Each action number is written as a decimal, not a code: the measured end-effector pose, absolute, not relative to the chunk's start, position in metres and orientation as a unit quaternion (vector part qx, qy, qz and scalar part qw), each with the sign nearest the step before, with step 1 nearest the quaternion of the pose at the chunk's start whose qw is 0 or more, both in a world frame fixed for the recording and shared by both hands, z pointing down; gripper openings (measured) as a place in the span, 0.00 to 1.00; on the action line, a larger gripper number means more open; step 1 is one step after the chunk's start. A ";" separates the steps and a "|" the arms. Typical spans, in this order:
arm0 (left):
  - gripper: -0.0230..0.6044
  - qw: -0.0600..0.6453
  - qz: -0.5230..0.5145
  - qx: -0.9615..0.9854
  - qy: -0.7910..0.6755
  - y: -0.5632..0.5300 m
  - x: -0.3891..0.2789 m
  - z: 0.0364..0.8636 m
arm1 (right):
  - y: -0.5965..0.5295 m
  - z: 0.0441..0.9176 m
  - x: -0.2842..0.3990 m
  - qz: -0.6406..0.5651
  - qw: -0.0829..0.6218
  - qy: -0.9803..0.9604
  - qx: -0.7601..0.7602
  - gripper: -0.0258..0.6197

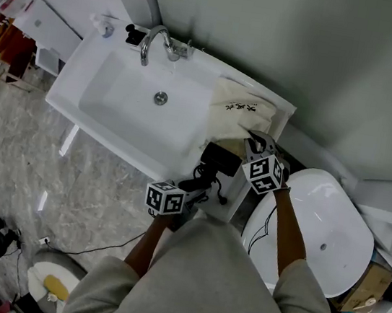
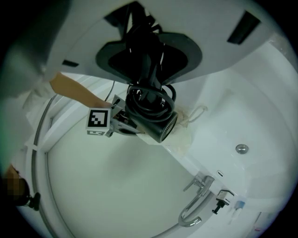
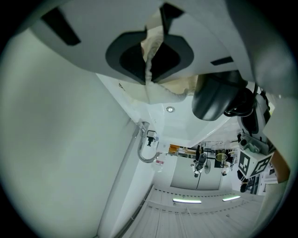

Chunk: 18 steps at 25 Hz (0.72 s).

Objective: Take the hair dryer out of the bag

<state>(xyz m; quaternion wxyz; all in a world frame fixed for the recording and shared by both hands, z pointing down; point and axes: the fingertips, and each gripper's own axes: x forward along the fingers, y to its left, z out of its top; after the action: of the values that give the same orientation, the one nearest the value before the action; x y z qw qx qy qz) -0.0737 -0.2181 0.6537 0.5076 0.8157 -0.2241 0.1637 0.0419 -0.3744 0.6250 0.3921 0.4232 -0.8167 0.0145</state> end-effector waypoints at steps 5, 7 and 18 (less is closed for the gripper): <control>0.29 0.496 0.106 0.830 -0.232 -0.231 -0.083 0.629 | -0.373 0.628 0.041 0.041 0.380 -0.819 0.429 0.07; 0.29 0.488 0.082 0.836 -0.235 -0.241 -0.086 0.617 | -0.371 0.631 0.041 0.045 0.381 -0.818 0.427 0.07; 0.29 0.395 -0.037 0.885 -0.245 -0.300 -0.085 0.546 | -0.348 0.657 0.034 0.090 0.377 -0.813 0.434 0.09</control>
<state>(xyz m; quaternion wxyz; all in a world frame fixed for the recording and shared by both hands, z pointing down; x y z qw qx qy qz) -0.0845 -0.3003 0.5464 0.3949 0.8846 -0.2452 -0.0374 0.0338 -0.3483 0.6572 0.3772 0.4343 -0.8130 0.0898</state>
